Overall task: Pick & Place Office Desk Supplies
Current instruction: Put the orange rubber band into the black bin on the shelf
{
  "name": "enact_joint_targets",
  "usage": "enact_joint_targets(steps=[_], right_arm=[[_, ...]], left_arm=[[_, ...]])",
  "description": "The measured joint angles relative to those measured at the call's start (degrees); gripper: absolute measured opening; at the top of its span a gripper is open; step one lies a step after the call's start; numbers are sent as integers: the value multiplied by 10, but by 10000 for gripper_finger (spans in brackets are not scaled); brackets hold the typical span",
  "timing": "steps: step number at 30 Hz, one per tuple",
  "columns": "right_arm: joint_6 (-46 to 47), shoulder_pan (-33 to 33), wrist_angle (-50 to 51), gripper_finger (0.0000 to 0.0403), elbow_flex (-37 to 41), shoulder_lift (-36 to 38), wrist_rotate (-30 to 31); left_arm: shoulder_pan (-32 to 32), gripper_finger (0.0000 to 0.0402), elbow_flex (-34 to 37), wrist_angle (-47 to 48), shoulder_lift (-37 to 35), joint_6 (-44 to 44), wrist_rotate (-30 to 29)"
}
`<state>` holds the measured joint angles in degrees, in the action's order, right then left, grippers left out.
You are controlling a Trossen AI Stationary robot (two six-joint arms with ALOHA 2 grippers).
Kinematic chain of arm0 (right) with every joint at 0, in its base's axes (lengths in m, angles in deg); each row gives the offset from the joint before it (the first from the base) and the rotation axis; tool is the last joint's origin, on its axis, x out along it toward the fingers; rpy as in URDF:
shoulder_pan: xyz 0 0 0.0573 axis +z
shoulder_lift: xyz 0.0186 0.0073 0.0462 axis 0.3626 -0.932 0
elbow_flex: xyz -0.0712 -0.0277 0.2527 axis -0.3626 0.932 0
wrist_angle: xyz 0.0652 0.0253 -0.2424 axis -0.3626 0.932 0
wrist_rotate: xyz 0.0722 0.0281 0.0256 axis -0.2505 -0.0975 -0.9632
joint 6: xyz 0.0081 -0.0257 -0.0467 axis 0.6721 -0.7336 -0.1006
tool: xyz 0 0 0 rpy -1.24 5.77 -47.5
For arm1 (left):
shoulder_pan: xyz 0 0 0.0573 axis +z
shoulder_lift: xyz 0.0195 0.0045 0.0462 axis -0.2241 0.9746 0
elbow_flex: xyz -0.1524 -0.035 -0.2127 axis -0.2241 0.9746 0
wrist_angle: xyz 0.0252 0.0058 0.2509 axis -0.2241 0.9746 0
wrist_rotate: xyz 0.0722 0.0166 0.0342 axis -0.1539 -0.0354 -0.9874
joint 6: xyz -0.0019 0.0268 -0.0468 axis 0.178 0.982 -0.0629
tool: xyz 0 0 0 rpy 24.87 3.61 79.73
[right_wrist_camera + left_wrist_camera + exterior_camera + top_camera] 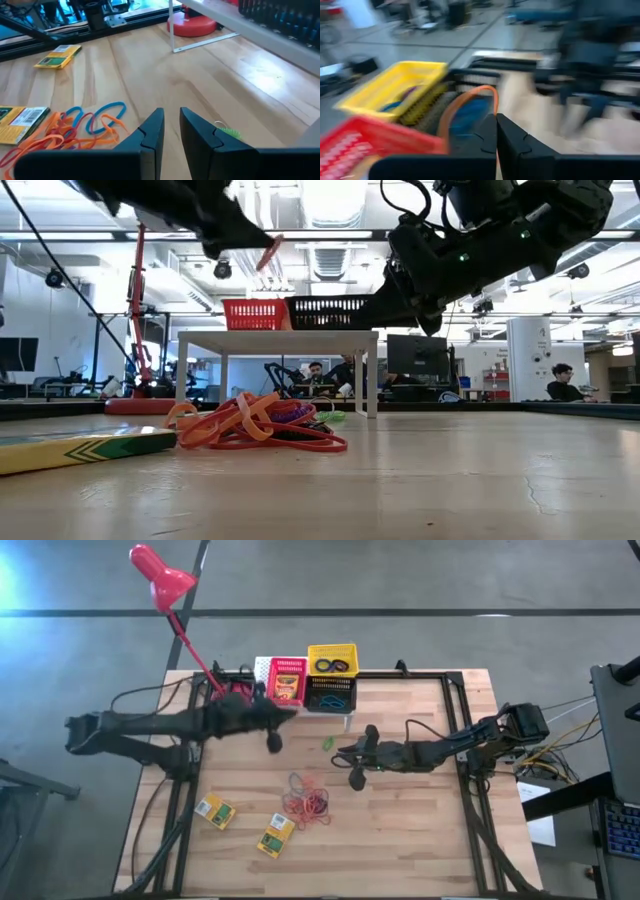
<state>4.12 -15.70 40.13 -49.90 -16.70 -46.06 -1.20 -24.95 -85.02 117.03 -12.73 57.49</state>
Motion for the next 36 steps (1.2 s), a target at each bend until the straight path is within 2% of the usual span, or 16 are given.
enact_joint_targets(steps=[6,10,17,21,28,36], right_arm=[[3,0,-4,59,0,0,2],[5,0,-4,61,0,0,2],[6,0,-4,59,0,0,6],[6,0,-5,61,0,0,7],[13,0,-6,61,0,0,7],[17,0,-6,61,0,0,7]], left_arm=[[113,1,-29,11,37,30,0],[158,1,-35,31,60,31,0],[157,1,-47,19,66,78,5],[157,1,-86,-9,89,69,39],[159,1,-193,-31,221,118,51],[169,1,-333,17,353,134,47]])
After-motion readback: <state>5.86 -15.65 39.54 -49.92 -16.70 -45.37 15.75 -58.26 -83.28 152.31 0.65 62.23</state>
